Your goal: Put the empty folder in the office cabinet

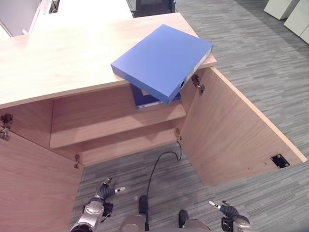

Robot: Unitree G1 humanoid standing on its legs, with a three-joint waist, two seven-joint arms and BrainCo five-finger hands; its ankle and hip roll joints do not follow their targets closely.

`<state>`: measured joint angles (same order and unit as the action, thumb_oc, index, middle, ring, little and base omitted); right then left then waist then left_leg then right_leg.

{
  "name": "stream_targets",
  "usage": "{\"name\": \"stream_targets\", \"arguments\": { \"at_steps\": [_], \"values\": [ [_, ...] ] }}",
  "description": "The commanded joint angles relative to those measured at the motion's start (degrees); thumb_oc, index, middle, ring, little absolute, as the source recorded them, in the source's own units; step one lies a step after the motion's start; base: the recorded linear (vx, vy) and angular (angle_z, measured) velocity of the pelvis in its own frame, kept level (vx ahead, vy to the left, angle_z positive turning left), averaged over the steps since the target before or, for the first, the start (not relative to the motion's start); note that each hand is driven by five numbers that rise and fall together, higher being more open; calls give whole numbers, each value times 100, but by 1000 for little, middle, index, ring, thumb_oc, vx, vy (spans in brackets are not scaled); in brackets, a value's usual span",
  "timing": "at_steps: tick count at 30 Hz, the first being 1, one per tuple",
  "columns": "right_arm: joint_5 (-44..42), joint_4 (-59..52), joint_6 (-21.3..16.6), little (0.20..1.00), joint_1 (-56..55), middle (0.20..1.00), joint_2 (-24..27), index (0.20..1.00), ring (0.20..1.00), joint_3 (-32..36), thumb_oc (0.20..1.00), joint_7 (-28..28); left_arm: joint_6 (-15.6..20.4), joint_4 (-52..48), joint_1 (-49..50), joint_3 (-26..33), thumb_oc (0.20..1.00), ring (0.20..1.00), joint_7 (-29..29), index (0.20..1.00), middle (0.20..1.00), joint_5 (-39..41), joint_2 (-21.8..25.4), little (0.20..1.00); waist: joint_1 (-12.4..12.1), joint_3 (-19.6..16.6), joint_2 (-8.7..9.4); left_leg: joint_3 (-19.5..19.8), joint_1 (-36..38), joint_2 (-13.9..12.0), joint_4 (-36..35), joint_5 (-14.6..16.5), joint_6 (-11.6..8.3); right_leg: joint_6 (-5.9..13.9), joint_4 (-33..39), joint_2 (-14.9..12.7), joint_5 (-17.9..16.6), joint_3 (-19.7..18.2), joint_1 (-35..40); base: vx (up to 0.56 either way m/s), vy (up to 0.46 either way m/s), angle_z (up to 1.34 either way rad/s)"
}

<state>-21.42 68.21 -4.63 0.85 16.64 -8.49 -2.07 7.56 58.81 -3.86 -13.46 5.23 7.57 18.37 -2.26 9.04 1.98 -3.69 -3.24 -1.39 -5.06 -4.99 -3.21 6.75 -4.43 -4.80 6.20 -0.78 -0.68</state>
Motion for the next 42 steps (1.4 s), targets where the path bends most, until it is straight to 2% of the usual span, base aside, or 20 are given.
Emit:
{"name": "stream_targets", "arguments": {
  "at_steps": [1,6,10,11,12,14,16,18,20,22,25,27,29,32,34,35,38,39,40,42],
  "values": [
    [-168,11,-104,1000,-5,1000,112,1000,1000,48,1000,-48,167,55,-310,120,1000,1000,14,1000,1000,3,73,1000,18,-11,136,-18,48,10,176,310,9,-58,20,283,-167,-172,119,43,-120,3],
    [-212,-79,-125,1000,-44,1000,178,1000,1000,140,1000,-54,153,204,-246,154,1000,1000,2,1000,1000,-24,36,1000,127,63,-5,200,0,-18,178,167,-71,-175,5,390,-83,-177,58,-39,-101,18],
    [-307,-151,-173,1000,-50,1000,238,1000,1000,205,1000,-38,156,195,-283,171,1000,1000,-5,1000,1000,56,9,1000,199,241,-43,260,-436,-38,911,296,-150,-268,-185,398,-45,-266,-130,-145,-29,25],
    [-307,-168,-181,1000,-81,1000,292,1000,1000,248,1000,-50,156,143,-317,159,1000,1000,-2,1000,1000,94,-35,1000,275,374,-16,49,-690,-206,1426,424,-263,-318,-381,295,-20,-212,-272,-197,26,67],
    [-291,-157,-159,1000,-83,1000,309,1000,1000,243,1000,-59,148,107,-309,154,1000,1000,-8,1000,1000,110,-57,1000,292,381,-2,5,-679,-320,1543,493,-257,-327,-447,223,-15,-178,-328,-224,63,59],
    [-287,-117,-132,1000,-96,1000,331,1000,1000,259,1000,-39,150,101,-258,154,1000,1000,-7,1000,1000,100,-91,1000,328,317,9,129,-567,-475,1626,583,-285,-302,-555,96,-32,-179,-402,-51,110,28],
    [-275,-72,-107,1000,-142,1000,331,1000,1000,293,1000,12,159,108,-191,146,1000,1000,-7,1000,1000,71,-123,1000,397,184,-14,228,-349,-773,1496,524,-350,-245,-619,-33,-11,-179,-437,44,174,23],
    [-259,-64,-87,1000,-189,1000,340,1000,1000,309,1000,30,151,117,-131,148,1000,1000,2,1000,1000,67,-160,1000,441,129,-33,326,-239,-1088,1392,293,-420,-196,-682,-141,35,-145,-446,55,190,23],
    [-215,-71,-70,1000,-239,1000,330,1000,1000,307,1000,39,149,101,-115,169,1000,1000,21,1000,1000,90,-161,1000,443,94,-52,483,-167,-1283,1247,112,-493,-141,-651,-193,35,-133,-445,61,188,21],
    [-166,-49,-58,1000,-269,1000,332,1000,1000,295,1000,51,154,77,-89,143,1000,1000,22,1000,1000,53,-141,1000,423,42,-90,574,-43,-1366,971,111,-561,-88,-492,-192,-20,-169,-347,99,182,12],
    [-134,-85,-65,1000,-253,1000,293,1000,1000,278,1000,58,192,102,-129,86,1000,1000,19,1000,1000,4,-142,1000,436,-6,-90,450,44,-1370,631,217,-692,34,-180,-316,-182,-129,-294,35,182,1],
    [-121,-86,-63,1000,-237,1000,278,1000,1000,275,1000,47,192,86,-166,59,1000,1000,15,1000,1000,-9,-133,1000,439,-8,-98,410,50,-1346,575,242,-710,63,-115,-358,-238,-107,-307,-19,201,-8],
    [-148,-71,-61,1000,-138,1000,197,1000,1000,259,1000,22,209,69,-256,-17,1000,1000,16,1000,1000,-56,-99,1000,433,-19,-10,387,-14,-1158,526,385,-694,198,133,-564,-532,-136,-359,-19,350,6],
    [-201,-192,-73,1000,101,1000,-1,1000,1000,124,1000,-2,244,-132,-426,-158,1000,1000,-19,1000,1000,-141,93,1000,367,45,191,367,-425,-723,669,680,-477,426,633,-900,-1169,-218,-662,-82,433,8],
    [-247,-253,-79,1000,228,1000,-103,1000,1000,63,1000,5,245,-169,-438,-123,1000,1000,-14,1000,1000,-128,217,1000,338,67,260,273,-519,-614,686,725,-348,460,546,-913,-1305,-244,-863,-83,378,-12],
    [-217,-304,-99,1000,268,1000,-132,1000,1000,-89,1000,33,238,-207,-436,-68,1000,1000,-9,1000,1000,-85,306,1000,247,85,292,150,-573,-531,739,746,-219,367,273,-716,-1138,-98,-887,-92,340,-55],
    [-127,-239,-104,1000,283,1000,-123,1000,1000,-215,1000,20,199,-138,-412,27,1000,1000,-5,1000,1000,-16,337,1000,19,73,348,7,-605,-406,877,827,-91,226,55,-430,-745,375,-656,-69,198,-91],
    [-127,-239,-104,1000,283,1000,-123,1000,1000,-215,1000,20,200,-138,-412,27,1000,1000,-5,1000,1000,-16,337,1000,21,69,349,8,-609,-405,877,825,-91,226,56,-431,-745,376,-659,-28,52,-46],
    [-115,-224,-112,1000,301,1000,-132,1000,1000,-223,1000,-3,200,-149,-411,55,1000,1000,-8,1000,1000,16,330,1000,-84,63,403,-25,-627,-374,962,868,-76,230,114,-420,-705,567,-567,17,-8,-31],
    [-146,-139,-129,1000,264,1000,-122,1000,1000,-180,1000,-22,221,-104,-431,31,1000,1000,-33,1000,1000,27,289,1000,-107,39,478,43,-566,-276,1045,965,-42,212,210,-374,-642,466,-485,81,29,-13]
  ]
}}
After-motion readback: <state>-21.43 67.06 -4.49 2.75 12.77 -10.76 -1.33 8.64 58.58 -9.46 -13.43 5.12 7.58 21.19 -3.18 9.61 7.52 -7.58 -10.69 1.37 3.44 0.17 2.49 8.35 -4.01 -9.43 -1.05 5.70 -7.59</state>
